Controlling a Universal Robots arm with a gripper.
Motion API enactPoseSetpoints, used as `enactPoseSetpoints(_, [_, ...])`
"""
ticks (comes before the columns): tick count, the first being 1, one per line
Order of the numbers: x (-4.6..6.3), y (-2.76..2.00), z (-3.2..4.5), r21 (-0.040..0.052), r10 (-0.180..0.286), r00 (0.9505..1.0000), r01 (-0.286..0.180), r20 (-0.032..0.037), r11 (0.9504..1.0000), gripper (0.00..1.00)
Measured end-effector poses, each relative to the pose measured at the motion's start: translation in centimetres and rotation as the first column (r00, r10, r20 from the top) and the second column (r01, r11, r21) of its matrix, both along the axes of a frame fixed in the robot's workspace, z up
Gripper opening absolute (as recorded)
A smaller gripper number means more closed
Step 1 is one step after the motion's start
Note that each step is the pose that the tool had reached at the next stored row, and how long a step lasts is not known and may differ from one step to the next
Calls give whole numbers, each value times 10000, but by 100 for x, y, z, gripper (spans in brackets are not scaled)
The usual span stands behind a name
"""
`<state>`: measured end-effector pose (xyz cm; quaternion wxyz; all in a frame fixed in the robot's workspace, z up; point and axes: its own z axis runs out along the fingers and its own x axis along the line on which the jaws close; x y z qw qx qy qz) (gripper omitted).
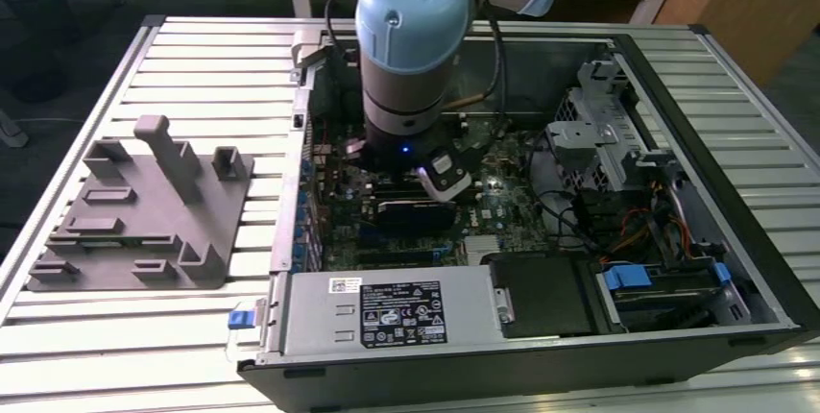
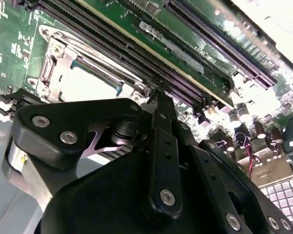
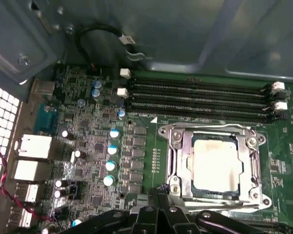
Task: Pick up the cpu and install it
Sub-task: 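Install the second cpu locking lever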
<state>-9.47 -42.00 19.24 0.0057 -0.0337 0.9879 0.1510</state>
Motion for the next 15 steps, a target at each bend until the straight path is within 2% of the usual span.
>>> enactPoseSetpoints(2, [0,5,-14,138,-2,10000,2,12,9999,11])
enactPoseSetpoints(4, [-1,2,-11,177,-2,10000,2,7,9998,11])
enactPoseSetpoints(8, [-1,1,4,179,-1,10000,1,3,9998,11])
enactPoseSetpoints(11, [-1,1,88,181,-2,10000,1,3,9998,11])
enactPoseSetpoints(15, [-1,1,262,179,-2,10000,2,3,9998,11])
